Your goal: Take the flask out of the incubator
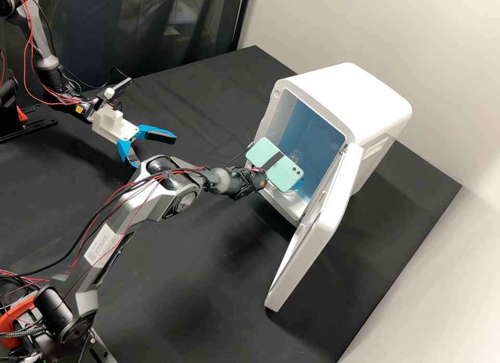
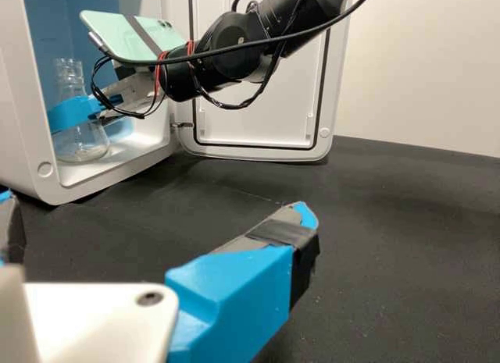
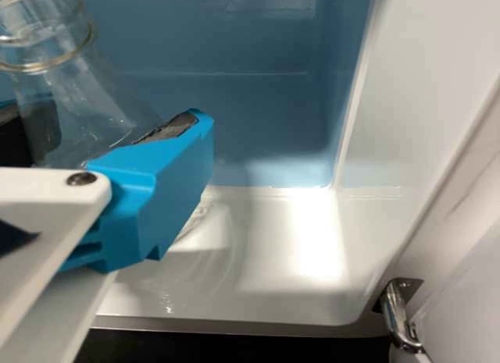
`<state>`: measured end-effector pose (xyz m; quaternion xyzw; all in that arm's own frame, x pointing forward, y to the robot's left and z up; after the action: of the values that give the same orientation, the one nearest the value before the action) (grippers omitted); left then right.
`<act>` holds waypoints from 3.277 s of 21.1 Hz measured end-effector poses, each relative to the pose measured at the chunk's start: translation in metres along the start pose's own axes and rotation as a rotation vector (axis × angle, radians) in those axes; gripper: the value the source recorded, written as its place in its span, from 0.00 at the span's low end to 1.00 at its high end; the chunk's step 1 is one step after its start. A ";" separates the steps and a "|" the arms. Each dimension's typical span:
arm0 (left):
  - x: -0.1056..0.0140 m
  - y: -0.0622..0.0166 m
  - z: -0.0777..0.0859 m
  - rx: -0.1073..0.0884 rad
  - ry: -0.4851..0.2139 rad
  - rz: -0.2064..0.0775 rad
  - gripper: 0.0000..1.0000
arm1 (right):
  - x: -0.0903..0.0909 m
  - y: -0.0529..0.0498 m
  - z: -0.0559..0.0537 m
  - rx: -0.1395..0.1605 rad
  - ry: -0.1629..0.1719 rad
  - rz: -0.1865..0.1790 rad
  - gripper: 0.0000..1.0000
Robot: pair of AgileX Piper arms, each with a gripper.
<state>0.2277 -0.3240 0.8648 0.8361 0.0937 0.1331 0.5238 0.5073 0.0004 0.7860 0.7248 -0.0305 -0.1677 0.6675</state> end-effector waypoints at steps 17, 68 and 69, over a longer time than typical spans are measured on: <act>0.000 0.0001 0.000 0.000 0.001 0.000 1.00 | -0.015 0.045 0.022 0.113 -0.016 0.076 0.00; -0.007 0.0071 0.003 -0.015 -0.003 0.028 1.00 | -0.150 0.003 0.054 0.066 0.126 0.158 0.00; -0.007 0.0071 0.003 -0.015 -0.003 0.028 1.00 | -0.153 0.002 0.056 0.058 0.130 0.156 0.00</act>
<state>0.2224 -0.3314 0.8692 0.8337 0.0802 0.1398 0.5282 0.3472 -0.0127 0.8160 0.7485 -0.0484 -0.0667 0.6580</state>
